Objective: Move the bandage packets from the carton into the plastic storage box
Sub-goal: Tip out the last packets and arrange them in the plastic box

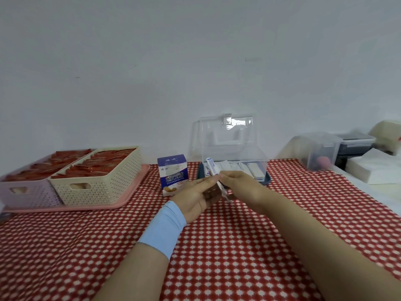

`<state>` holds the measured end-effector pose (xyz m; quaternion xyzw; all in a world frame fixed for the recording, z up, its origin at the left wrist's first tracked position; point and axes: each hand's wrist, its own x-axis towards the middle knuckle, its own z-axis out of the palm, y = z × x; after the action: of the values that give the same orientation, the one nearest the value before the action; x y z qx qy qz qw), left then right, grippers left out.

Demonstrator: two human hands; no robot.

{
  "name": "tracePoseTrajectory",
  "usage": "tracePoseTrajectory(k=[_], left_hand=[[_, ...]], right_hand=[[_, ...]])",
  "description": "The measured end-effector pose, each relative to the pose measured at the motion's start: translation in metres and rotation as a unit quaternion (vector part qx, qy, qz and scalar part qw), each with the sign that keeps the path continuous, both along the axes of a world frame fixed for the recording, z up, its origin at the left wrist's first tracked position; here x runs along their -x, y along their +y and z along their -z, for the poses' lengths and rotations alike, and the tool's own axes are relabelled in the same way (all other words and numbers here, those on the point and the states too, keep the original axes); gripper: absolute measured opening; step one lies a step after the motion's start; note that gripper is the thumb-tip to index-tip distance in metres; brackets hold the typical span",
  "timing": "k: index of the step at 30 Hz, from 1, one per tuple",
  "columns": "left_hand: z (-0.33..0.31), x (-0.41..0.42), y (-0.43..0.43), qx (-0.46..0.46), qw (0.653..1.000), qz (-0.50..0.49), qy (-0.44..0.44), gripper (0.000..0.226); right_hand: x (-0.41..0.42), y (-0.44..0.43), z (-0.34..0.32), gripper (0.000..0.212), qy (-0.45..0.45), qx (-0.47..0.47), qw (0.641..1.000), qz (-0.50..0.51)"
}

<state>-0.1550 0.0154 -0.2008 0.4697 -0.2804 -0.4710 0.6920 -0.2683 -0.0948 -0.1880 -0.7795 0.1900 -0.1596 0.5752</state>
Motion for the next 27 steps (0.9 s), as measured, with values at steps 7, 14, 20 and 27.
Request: tracePoseTrajectory(k=[7,14,20,27], left_hand=[[0.002,0.0,-0.003,0.006,0.999,-0.041,0.025,0.043],[-0.004,0.001,0.0,0.039,0.995,-0.031,0.089,0.033],[-0.002,0.003,0.006,-0.003,0.996,0.018,0.088,0.031],[-0.001,0.002,0.006,-0.001,0.997,0.018,0.08,0.04]], right_hand=[[-0.003,0.001,0.001,0.026,-0.087,0.067,0.989,0.095],[0.008,0.003,-0.003,0.029,-0.081,0.181,0.98,0.001],[0.011,0.007,-0.005,0.048,-0.075,0.219,0.973,-0.015],[0.01,0.012,-0.005,0.057,-0.06,0.277,0.959,-0.01]])
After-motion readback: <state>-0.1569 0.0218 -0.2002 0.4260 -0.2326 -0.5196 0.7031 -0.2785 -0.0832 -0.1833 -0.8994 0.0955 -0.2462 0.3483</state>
